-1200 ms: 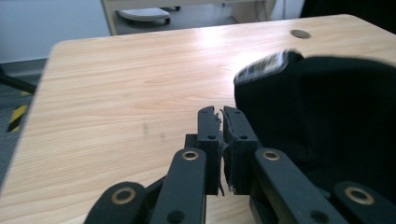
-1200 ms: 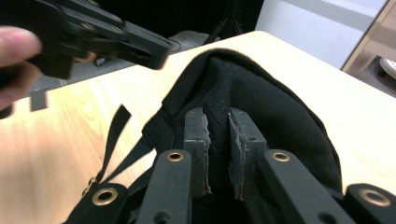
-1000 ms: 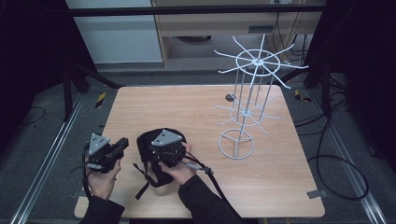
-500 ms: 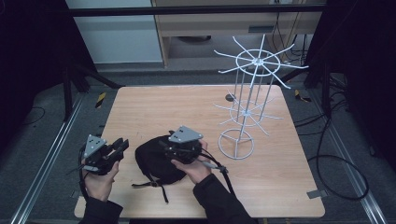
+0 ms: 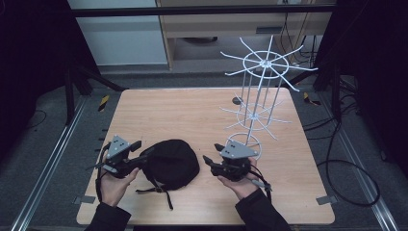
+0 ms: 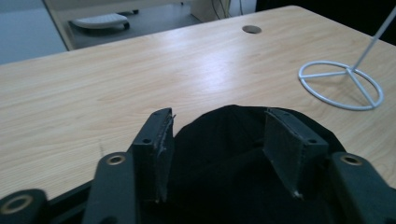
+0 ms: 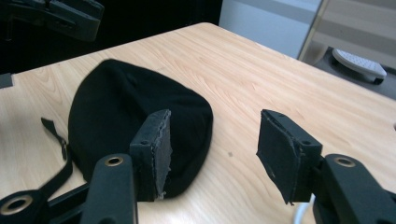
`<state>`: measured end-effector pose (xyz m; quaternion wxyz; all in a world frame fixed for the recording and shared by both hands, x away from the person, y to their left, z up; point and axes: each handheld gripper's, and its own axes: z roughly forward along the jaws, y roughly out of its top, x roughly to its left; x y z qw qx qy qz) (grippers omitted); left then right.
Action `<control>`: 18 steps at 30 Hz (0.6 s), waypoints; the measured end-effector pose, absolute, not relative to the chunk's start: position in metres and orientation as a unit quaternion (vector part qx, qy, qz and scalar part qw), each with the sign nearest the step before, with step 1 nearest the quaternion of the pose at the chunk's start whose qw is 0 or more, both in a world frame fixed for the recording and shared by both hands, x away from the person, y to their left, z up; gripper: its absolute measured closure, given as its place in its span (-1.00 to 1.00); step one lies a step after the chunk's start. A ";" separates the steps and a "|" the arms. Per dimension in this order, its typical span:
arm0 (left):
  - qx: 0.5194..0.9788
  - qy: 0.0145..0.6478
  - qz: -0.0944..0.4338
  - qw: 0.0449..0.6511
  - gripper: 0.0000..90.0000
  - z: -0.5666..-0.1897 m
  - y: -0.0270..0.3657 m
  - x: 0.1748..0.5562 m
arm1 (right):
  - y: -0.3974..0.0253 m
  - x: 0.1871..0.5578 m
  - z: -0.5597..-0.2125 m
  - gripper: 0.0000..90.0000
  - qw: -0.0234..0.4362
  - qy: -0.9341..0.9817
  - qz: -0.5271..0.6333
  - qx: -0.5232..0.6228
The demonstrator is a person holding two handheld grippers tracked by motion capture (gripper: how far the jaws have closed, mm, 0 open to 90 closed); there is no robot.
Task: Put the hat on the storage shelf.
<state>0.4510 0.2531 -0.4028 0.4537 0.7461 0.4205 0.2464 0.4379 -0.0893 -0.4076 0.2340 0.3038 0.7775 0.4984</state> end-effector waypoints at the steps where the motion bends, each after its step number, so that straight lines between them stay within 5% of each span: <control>1: 0.750 0.418 0.247 0.449 -0.10 -0.404 0.251 0.452 | -0.095 0.436 -0.410 -0.03 0.233 0.776 0.497 0.309; 18: 0.810 0.381 0.223 0.385 -0.28 -0.422 0.238 0.460 | -0.193 0.415 -0.444 -0.10 0.249 0.756 0.470 0.381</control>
